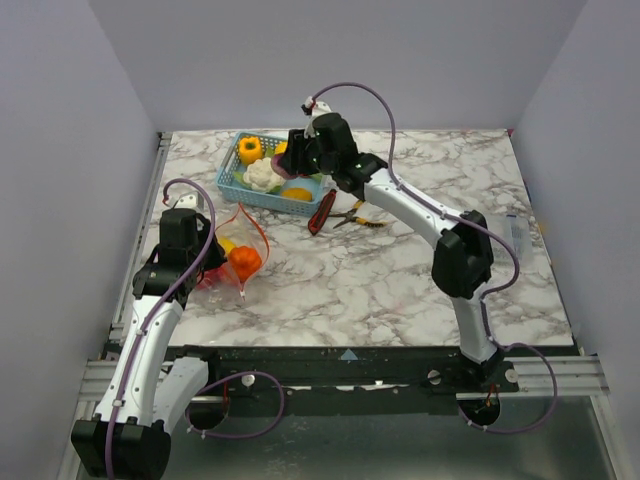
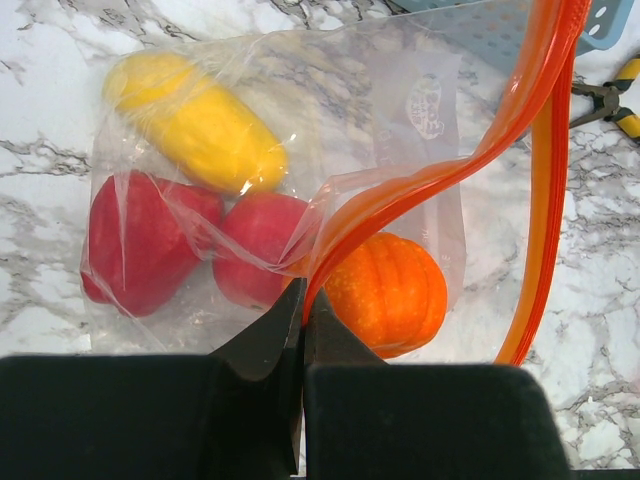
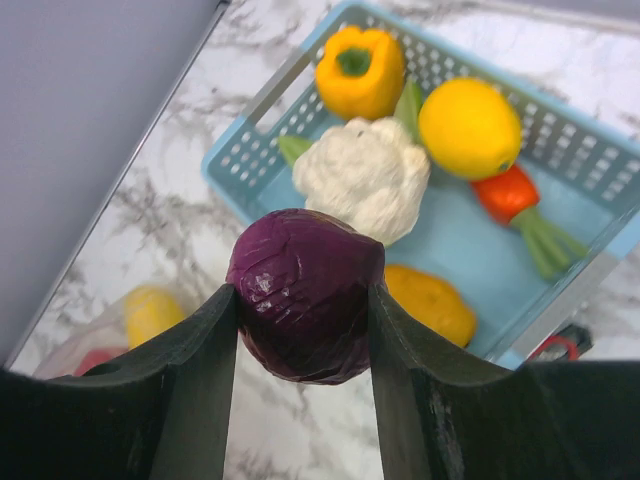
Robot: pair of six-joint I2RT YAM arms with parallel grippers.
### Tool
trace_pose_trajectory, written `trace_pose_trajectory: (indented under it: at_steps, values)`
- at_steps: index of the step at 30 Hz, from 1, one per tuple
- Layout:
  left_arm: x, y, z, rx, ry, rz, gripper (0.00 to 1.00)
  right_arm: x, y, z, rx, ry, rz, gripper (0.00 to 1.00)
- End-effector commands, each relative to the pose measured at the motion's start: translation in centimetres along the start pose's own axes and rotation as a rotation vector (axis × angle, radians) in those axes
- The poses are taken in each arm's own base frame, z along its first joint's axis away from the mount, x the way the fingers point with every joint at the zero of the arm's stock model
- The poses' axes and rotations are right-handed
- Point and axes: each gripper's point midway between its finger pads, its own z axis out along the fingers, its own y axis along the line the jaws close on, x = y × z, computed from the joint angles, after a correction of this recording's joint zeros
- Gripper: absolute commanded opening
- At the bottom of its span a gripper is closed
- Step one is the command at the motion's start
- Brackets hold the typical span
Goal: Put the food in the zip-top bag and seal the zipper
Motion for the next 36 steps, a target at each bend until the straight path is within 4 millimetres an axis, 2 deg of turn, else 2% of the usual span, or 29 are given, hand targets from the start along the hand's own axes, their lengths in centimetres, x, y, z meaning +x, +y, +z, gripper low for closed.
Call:
trace_pose_trajectory:
  at_steps: [1, 8, 12, 15, 18, 25, 36]
  values:
    - [0.1, -0.6, 0.1, 0.034, -0.003, 0.016, 0.0, 1.2, 5.1, -3.7, -0.208, 0.027, 0.108, 0.01]
    - [0.1, -0.5, 0.0, 0.03, -0.007, 0.016, 0.0, 2.6, 9.2, -10.4, -0.373, -0.004, 0.146, 0.01]
    - [-0.1, -0.4, -0.1, 0.027, -0.015, 0.016, 0.0, 3.3, 11.1, -13.1, -0.419, -0.031, 0.118, 0.0]
    - [-0.2, -0.4, -0.3, 0.027, -0.02, 0.017, 0.0, 4.1, 12.7, -14.2, -0.453, -0.039, 0.089, 0.0]
    - [-0.3, -0.5, -0.4, 0.031, -0.027, 0.021, 0.0, 5.5, 14.1, -13.9, -0.457, -0.024, 0.06, 0.0]
    - [-0.6, -0.7, -1.0, 0.048, -0.059, 0.025, 0.0, 7.7, 16.0, -11.6, -0.421, 0.002, 0.025, 0.0]
    - [-1.2, -1.2, -1.9, 0.082, -0.104, 0.032, 0.0, 9.5, 17.2, -6.3, -0.296, -0.004, 0.023, 0.01]
